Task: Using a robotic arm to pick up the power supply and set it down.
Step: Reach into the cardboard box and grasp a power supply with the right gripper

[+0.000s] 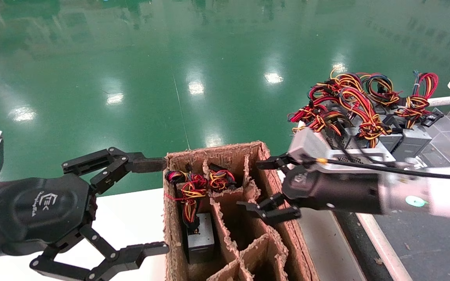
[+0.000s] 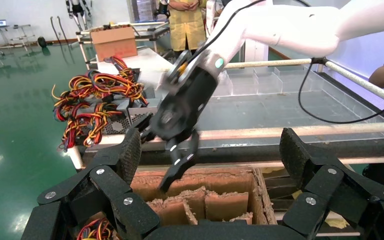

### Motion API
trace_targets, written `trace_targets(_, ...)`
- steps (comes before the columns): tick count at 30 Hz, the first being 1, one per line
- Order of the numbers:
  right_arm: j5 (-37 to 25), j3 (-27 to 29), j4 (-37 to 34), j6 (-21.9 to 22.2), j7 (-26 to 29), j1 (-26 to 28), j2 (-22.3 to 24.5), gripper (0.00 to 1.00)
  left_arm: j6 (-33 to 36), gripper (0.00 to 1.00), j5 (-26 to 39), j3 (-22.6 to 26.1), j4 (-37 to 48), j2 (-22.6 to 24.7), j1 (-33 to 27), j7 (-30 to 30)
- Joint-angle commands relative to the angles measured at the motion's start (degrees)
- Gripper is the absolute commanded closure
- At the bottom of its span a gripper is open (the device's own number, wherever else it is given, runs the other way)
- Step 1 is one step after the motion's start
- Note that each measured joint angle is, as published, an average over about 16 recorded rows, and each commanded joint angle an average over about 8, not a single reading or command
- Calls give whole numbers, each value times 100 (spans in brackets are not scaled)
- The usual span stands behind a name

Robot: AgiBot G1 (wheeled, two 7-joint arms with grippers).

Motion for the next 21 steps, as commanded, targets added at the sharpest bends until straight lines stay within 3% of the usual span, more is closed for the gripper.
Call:
trace_targets(1,-286,-179,-284,59,137,186,-237,18,0,0,0,0,0,0,0,0)
trace_targets(7,-496,-347,-1227,134,-43,509,-820,93,0,0,-1,1,0,0,0,1)
trace_targets(8,-519,-360,-1364,152,-116,552,-901,99,0,0,-1,1,0,0,0,1)
trace_targets(21,-635,-431,-2501,228,-1011,900,-1534,100,-1,0,-2,3,0,-1,-1,1)
